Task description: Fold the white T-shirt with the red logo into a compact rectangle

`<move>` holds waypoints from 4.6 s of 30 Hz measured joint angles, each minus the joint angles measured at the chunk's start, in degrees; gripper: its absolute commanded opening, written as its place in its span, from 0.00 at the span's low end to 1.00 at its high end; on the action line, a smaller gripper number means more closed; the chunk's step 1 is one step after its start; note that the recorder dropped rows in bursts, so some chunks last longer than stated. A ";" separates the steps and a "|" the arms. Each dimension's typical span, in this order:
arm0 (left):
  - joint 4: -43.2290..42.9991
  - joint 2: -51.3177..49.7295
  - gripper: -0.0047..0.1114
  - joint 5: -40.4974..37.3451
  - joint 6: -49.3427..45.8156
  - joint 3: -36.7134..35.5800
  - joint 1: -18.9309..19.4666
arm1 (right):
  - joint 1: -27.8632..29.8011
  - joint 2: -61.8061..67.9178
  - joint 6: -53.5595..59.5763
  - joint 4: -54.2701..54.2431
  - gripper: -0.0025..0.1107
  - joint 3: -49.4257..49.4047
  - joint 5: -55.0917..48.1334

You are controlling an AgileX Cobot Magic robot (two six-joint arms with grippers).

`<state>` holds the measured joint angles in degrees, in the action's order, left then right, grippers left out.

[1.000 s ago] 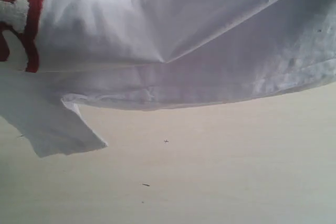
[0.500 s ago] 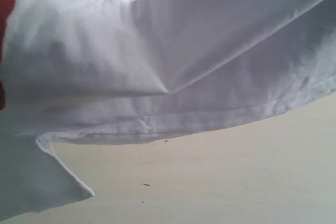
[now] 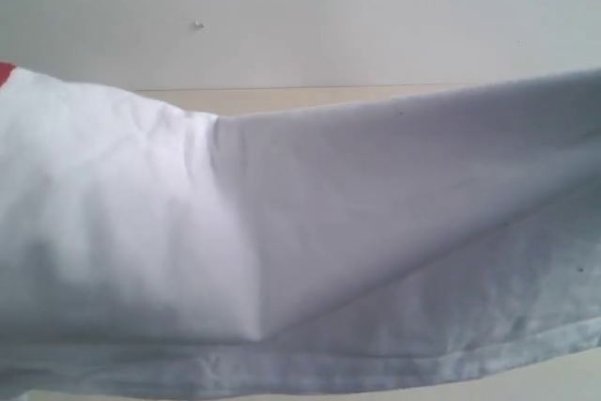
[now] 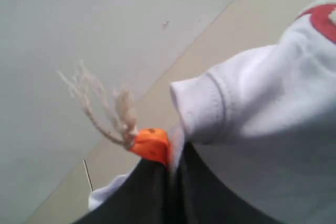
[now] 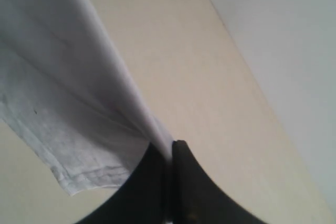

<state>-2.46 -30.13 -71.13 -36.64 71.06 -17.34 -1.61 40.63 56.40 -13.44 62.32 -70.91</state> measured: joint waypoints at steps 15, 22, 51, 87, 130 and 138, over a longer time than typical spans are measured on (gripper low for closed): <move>-7.30 -19.46 0.04 4.83 -7.89 -22.68 -0.57 | 0.00 16.48 1.90 5.34 0.02 -8.22 0.23; -11.67 -39.07 0.04 21.96 -8.29 -23.25 6.95 | 0.00 32.74 2.02 10.87 0.02 -8.41 5.80; -14.01 -72.02 0.94 61.41 -4.30 -23.39 16.32 | 0.10 60.24 -14.84 24.30 0.54 -8.41 45.81; 17.06 -54.27 0.94 1.73 10.77 -24.17 20.46 | 0.10 49.26 -5.82 -10.13 0.54 -8.41 11.64; 37.56 -63.75 0.94 16.45 7.49 -43.53 30.10 | 0.10 49.26 -5.26 -17.15 0.54 -8.65 5.02; 50.18 -69.91 0.94 11.83 -3.24 -43.54 30.10 | 0.10 49.26 -4.60 -17.15 0.54 -8.65 5.59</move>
<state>47.72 -100.04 -59.30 -39.88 27.52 12.75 -1.51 89.89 51.80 -30.59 53.67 -65.33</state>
